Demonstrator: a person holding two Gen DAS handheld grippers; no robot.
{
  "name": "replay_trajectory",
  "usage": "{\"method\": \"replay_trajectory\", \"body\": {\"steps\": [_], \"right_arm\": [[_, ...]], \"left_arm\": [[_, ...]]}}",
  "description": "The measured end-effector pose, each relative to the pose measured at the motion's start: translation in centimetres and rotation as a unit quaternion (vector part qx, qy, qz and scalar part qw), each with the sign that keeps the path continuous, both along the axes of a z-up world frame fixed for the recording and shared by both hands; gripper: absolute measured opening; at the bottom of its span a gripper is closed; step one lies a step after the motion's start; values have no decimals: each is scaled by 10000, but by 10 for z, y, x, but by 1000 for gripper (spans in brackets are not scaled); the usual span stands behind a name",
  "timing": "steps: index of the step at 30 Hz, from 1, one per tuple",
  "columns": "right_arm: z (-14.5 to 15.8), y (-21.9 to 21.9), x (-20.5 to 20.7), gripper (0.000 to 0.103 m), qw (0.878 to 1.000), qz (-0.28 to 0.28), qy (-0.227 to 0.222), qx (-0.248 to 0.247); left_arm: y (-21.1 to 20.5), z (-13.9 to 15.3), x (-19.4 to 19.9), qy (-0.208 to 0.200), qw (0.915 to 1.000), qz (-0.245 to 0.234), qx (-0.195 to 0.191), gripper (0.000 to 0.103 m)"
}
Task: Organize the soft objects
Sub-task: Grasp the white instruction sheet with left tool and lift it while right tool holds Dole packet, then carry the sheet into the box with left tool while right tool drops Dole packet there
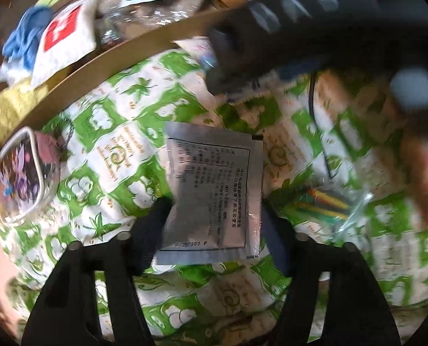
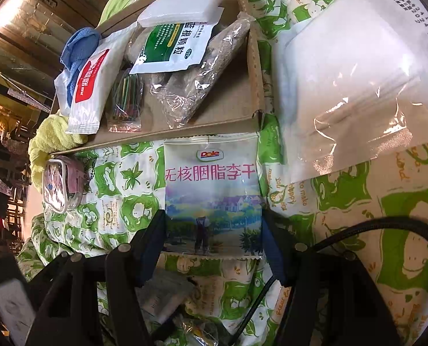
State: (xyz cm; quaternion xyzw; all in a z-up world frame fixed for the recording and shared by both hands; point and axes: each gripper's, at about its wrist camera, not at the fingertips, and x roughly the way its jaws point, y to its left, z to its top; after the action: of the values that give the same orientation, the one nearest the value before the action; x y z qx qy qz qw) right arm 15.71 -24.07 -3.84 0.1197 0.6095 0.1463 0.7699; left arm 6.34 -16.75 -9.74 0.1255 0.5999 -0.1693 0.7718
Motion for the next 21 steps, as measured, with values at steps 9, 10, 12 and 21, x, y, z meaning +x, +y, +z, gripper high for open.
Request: {"method": "replay_trajectory", "body": {"steps": [9,10,12,21], "right_arm": [[-1,0,-2,64,10000,-26,-29,33],[-1,-1,-2,64,10000,-32,-35,45],[-1,-2,-3,64,10000,-45,-47,75],[5,2,-9,63,9999,3,-115,83]], "left_arm": [[32,20,5,11,9965,273,-790,54],[34,22,4,10,9960,291,-840,54],[42,29,3,14,9949,346,-944,54],[94,55,26,68,9888,745,-1292,54]]}}
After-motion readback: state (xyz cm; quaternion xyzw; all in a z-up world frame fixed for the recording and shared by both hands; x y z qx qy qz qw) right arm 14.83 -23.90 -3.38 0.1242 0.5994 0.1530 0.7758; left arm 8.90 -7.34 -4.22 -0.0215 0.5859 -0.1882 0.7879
